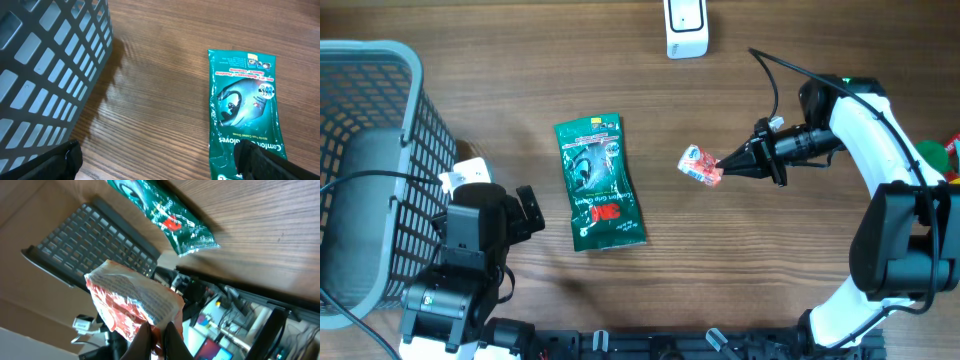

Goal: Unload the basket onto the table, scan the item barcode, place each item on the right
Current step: 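Raise the red box with the right gripper to the white scanner, then carry the red box with the right gripper off to the right edge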

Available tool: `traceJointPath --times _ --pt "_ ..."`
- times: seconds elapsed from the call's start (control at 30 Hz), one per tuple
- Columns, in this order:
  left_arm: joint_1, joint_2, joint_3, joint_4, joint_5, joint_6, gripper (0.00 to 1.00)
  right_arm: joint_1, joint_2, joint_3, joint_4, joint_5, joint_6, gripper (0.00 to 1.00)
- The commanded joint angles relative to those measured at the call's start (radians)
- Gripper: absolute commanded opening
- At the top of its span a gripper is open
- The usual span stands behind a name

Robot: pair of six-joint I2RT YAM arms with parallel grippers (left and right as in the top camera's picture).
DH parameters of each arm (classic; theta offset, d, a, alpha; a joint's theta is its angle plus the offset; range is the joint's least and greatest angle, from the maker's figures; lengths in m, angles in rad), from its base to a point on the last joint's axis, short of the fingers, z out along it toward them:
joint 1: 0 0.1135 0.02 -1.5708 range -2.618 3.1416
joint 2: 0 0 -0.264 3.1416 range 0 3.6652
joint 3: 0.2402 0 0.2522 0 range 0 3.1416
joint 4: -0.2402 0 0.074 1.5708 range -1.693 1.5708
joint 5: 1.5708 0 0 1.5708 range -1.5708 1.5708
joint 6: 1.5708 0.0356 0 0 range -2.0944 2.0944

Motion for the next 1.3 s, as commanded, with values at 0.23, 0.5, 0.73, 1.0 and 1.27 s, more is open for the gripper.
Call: traceJointPath --times 0.23,0.5,0.73,1.0,1.27 --pt "0.005 -0.005 0.0 0.002 0.009 -0.009 1.0 0.003 -0.006 0.0 0.643 0.095 -0.018 0.05" --pt "0.005 -0.005 0.0 0.002 0.009 -0.009 1.0 0.014 -0.006 0.0 1.248 0.208 -0.019 0.05" --pt "0.005 -0.005 0.0 0.002 0.009 -0.009 1.0 0.11 0.002 0.0 1.424 0.686 -0.213 0.05" --pt "0.005 -0.005 0.0 0.002 0.009 -0.009 1.0 0.178 0.191 0.0 1.849 0.864 -0.257 0.05" --pt "0.005 -0.005 0.0 0.002 0.009 -0.009 1.0 0.196 0.43 0.078 2.157 0.867 -0.146 0.04"
